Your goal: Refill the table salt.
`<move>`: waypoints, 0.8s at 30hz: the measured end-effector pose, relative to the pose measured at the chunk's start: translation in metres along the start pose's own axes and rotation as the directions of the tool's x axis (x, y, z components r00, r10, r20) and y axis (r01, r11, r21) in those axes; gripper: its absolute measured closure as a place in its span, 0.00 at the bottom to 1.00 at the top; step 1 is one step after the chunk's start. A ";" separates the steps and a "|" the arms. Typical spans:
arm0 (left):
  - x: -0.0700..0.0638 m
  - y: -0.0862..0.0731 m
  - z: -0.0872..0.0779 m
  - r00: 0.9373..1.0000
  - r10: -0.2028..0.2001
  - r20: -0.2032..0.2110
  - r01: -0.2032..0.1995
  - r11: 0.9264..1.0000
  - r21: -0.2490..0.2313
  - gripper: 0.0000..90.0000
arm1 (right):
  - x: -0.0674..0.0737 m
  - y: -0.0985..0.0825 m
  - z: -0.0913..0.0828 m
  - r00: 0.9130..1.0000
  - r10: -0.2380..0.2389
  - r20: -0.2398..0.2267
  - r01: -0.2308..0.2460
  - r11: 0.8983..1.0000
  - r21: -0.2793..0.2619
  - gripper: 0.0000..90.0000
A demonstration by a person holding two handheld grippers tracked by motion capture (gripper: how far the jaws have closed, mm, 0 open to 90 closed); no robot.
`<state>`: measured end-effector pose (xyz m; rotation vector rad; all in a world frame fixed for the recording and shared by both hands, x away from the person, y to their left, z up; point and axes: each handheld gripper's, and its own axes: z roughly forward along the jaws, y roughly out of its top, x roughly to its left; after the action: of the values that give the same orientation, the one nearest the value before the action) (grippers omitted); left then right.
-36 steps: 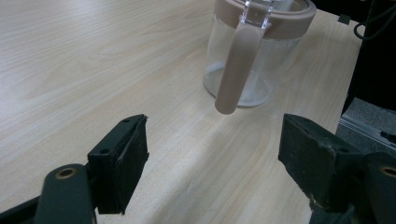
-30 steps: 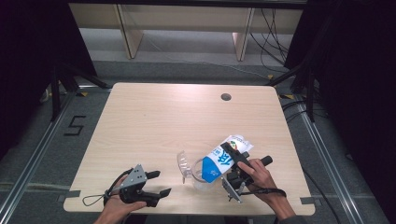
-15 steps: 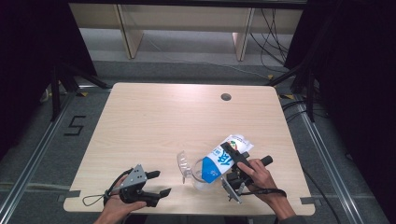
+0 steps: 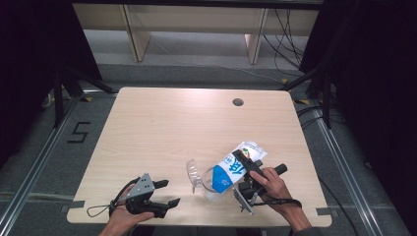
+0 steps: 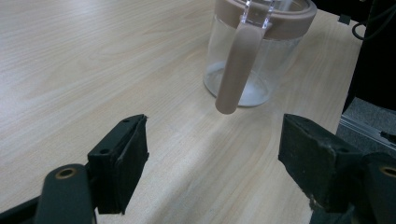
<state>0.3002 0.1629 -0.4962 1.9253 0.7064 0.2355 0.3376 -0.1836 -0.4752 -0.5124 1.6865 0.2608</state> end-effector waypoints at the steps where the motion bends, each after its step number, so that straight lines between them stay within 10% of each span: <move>1: 0.000 0.000 0.000 1.000 -0.001 -0.001 0.001 1.000 0.000 0.26 | 0.001 0.000 -0.001 1.000 0.004 -0.005 -0.004 1.000 0.015 0.57; 24: 0.000 0.000 0.000 1.000 0.001 -0.001 -0.001 1.000 0.001 0.26 | -0.004 0.002 0.000 0.998 -0.067 0.019 0.067 0.998 -0.005 0.57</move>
<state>0.3000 0.1630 -0.4962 1.9261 0.7069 0.2371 0.3373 -0.1812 -0.4720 -0.5679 1.6472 0.2211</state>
